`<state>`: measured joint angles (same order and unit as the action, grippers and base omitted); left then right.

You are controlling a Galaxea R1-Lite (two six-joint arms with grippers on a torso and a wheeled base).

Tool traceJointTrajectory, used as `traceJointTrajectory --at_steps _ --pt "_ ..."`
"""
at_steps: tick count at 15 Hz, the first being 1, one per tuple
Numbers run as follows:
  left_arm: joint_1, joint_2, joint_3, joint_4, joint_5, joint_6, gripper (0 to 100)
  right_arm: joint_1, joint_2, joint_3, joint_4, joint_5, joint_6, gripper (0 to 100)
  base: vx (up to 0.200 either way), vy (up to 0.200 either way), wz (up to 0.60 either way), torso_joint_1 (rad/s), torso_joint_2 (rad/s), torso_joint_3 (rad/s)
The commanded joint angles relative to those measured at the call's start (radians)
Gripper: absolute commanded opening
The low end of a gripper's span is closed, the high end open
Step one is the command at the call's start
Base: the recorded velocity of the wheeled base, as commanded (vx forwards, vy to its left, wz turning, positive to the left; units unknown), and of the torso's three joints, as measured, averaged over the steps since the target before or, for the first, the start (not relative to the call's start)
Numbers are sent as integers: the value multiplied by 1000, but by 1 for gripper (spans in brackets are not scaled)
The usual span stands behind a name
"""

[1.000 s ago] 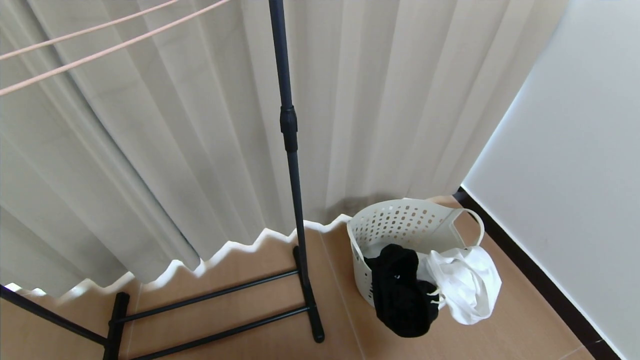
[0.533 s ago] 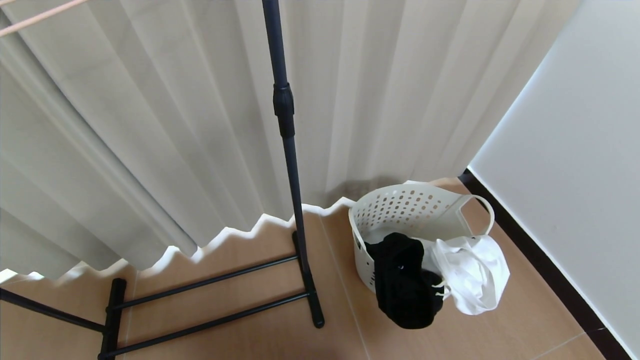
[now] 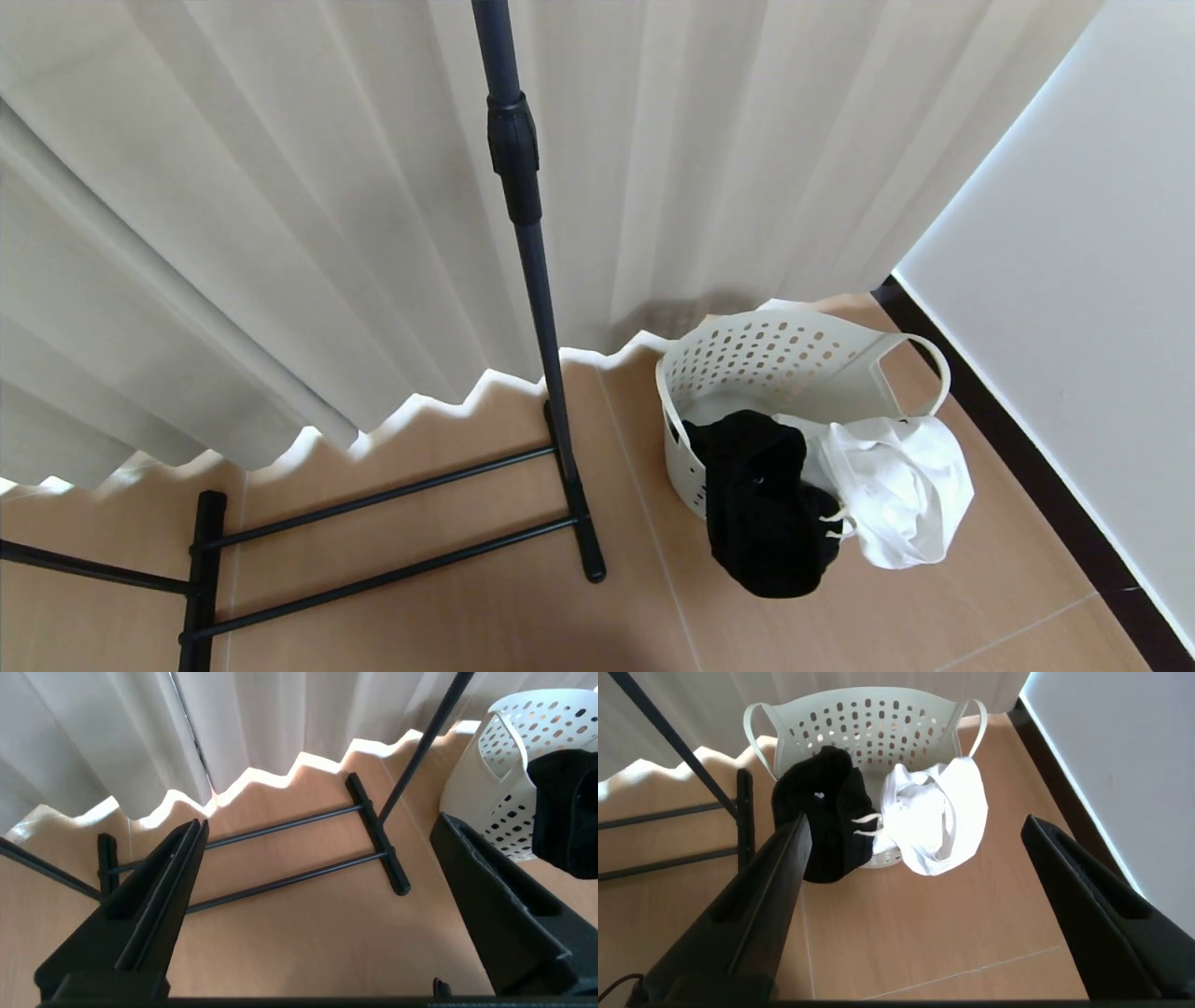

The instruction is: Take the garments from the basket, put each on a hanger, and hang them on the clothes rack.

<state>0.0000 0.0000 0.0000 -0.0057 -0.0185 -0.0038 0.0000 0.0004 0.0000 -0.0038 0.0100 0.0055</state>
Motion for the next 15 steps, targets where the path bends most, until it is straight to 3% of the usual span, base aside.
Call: traceJointTrajectory --at_steps 1,6,12,15 --pt "0 0 0 0 0 -1 100 0 1 0 -1 -1 1 100 0 0 0 -2 2 -193" --pt "0 0 0 0 5 -1 100 0 1 0 -1 -1 -1 100 0 0 0 0 2 -166" --pt "0 0 0 0 5 -2 100 0 0 -6 15 -38 -2 100 0 0 0 0 0 0" --pt "0 0 0 0 5 -5 100 -3 24 -38 18 -48 -44 100 0 0 0 0 0 0"
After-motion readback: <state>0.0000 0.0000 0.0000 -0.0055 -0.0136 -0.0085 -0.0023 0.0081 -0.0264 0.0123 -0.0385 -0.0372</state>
